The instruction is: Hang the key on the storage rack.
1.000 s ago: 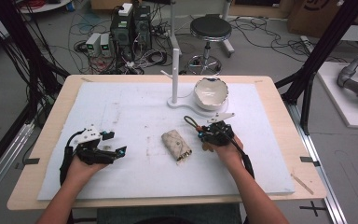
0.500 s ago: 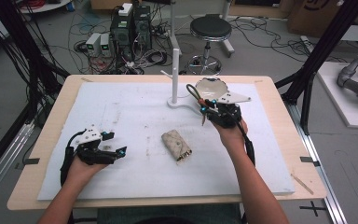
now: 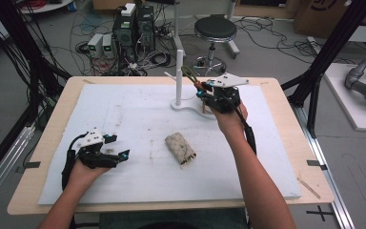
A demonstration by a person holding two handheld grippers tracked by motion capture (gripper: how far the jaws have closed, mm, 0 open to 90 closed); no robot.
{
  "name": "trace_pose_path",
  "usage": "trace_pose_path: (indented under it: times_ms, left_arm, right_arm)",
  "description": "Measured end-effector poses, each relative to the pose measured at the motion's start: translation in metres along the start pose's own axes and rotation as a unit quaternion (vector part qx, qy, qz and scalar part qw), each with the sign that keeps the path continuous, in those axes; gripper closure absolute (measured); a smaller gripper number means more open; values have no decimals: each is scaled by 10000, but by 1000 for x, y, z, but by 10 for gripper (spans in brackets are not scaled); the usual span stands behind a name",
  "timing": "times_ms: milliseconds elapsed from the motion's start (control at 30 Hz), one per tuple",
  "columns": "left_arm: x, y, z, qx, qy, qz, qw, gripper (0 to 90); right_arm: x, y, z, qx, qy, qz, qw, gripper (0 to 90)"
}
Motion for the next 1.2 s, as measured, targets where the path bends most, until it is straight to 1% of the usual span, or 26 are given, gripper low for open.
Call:
trace_pose_path:
  times_ms: [100, 167, 233, 267, 300, 367, 433, 467, 500, 533, 567, 600, 633, 700, 833, 933, 1000, 1033, 1067, 1100, 1133, 1167, 1200]
  left_arm:
    - [0, 0, 0, 3, 9, 6, 10000, 176]
    - [-1, 0, 1, -21, 11, 21, 10000, 176]
    - [-1, 0, 1, -27, 19, 20, 10000, 176]
    - [-2, -1, 2, -41, 27, 18, 10000, 176]
    - [-2, -1, 2, -41, 27, 18, 10000, 176]
    - [-2, -1, 2, -50, 23, 25, 10000, 176]
    - [-2, 0, 2, -44, 35, 25, 10000, 176]
    - [-2, 0, 2, -46, 37, 31, 10000, 176]
    - [-2, 0, 2, -51, 35, 29, 10000, 176]
    - [-3, 0, 2, -63, 32, 37, 10000, 176]
    - [-3, -1, 3, -60, 43, 60, 10000, 176]
    - [-3, -1, 3, -80, 53, 55, 9999, 176]
    - [-3, -1, 4, -99, 53, 48, 9999, 176]
    - [-3, -2, 4, -107, 51, 61, 9999, 176]
    - [-2, -1, 3, -83, 34, 68, 9999, 176]
    - [-2, -1, 3, -80, 40, 67, 9999, 176]
    - [-3, 0, 3, -79, 54, 60, 9999, 176]
    - [-3, 0, 3, -79, 54, 60, 9999, 176]
    - [-3, 0, 3, -70, 56, 56, 9999, 176]
    - [-3, 0, 3, -74, 55, 51, 9999, 176]
    - [-3, 0, 3, -84, 48, 53, 9999, 176]
    - [-3, 0, 3, -79, 54, 53, 9999, 176]
    - [-3, 0, 3, -75, 57, 50, 9999, 176]
  right_arm:
    - [-3, -6, -7, -39, 111, -9, 9999, 732]
    - [-4, -10, -9, -88, 172, -8, 9998, 732]
    - [-5, -14, -10, -89, 172, 11, 9998, 732]
    - [-4, -17, -11, -132, 174, -4, 9998, 731]
    - [-4, -18, -12, -149, 211, 0, 9997, 732]
    - [-4, -21, -13, -101, 202, 20, 9997, 732]
    - [-4, -25, -15, -141, 255, 29, 9996, 732]
    - [-5, -26, -14, -163, 244, 47, 9996, 732]
    - [-4, -28, -14, -184, 302, 76, 9993, 732]
    - [-4, -29, -13, -234, 260, 67, 9994, 731]
    - [-4, -31, -12, -223, 266, 51, 9994, 731]
    - [-4, -33, -10, -278, 262, 48, 9993, 731]
    - [-3, -36, -9, -310, 325, 65, 9990, 731]
    - [-3, -40, -6, -395, 364, 63, 9985, 730]
    - [-2, -45, -3, -549, 407, 120, 9976, 730]
    - [-1, -47, -1, -589, 414, 134, 9973, 726]
    - [-1, -48, 0, -620, 364, 162, 9973, 695]
    - [-1, -48, 0, -620, 364, 162, 9973, 695]
    - [0, -49, 2, -671, 362, 158, 9970, 579]
    - [0, -49, 2, -685, 307, 202, 9970, 501]
    - [1, -48, 3, -702, 288, 219, 9969, 466]
    - [1, -47, 4, -706, 230, 158, 9971, 455]
    - [1, -46, 4, -697, 223, 125, 9972, 440]
Point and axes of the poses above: each handheld gripper's, and its own axes: y roughly backward along the jaws, z roughly out of its underside, x roughly to its right, the point moved 4 cm from there along -y, roughly forward along the jaws, and after that the axes turned 13 degrees about y, right-handed, at the moved point
